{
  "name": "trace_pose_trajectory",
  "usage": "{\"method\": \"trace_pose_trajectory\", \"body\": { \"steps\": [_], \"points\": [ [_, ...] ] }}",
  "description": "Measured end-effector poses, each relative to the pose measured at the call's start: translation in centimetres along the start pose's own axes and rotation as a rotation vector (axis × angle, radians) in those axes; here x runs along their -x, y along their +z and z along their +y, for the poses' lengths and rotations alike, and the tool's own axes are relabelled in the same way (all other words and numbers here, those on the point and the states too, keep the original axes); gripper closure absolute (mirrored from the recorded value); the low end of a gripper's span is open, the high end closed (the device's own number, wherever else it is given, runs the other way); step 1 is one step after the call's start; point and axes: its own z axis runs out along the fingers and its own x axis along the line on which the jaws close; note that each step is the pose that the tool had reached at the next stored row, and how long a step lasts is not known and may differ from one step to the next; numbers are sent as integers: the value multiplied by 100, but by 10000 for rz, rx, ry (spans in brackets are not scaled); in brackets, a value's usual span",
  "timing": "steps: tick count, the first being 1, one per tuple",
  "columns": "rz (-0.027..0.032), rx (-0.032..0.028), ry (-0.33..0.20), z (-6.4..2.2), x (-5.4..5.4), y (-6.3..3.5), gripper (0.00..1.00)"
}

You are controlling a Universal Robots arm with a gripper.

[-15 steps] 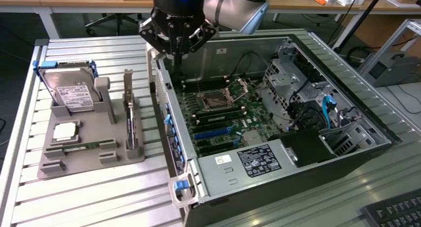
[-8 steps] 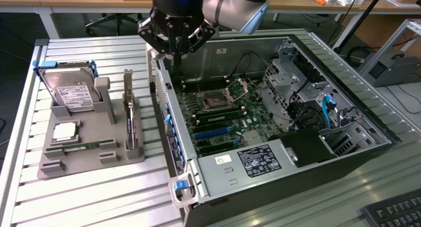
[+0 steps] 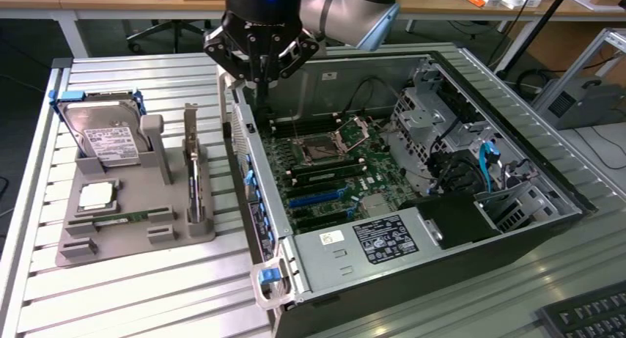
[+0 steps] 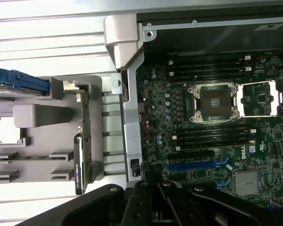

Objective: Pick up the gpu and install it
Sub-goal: 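Reach for the gpu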

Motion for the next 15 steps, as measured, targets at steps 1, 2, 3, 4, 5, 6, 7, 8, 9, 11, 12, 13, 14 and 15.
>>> {"method": "trace_pose_trajectory", "body": {
  "steps": [1, 2, 3, 4, 5, 6, 7, 8, 9, 11, 12, 13, 14, 15],
  "points": [
    [-1, 0, 1, 0, -2, 0, 89],
    [-1, 0, 0, 0, -4, 0, 89],
    [0, 0, 1, -1, -6, 0, 89],
    [0, 0, 0, -1, -9, 0, 89],
    [0, 0, 0, -1, -12, 0, 89],
    [0, 0, 0, -1, -14, 0, 89],
    [0, 0, 0, -1, -16, 0, 89],
    [0, 0, 0, -1, -18, 0, 89],
    [0, 0, 1, -1, -20, 0, 89],
    [0, 0, 0, -2, -24, 0, 89],
    [0, 0, 0, -2, -26, 0, 89],
    [0, 0, 0, -2, -28, 0, 89],
    [0, 0, 0, -2, -31, 0, 89],
    [0, 0, 0, -3, -33, 0, 89]
  ]
}}
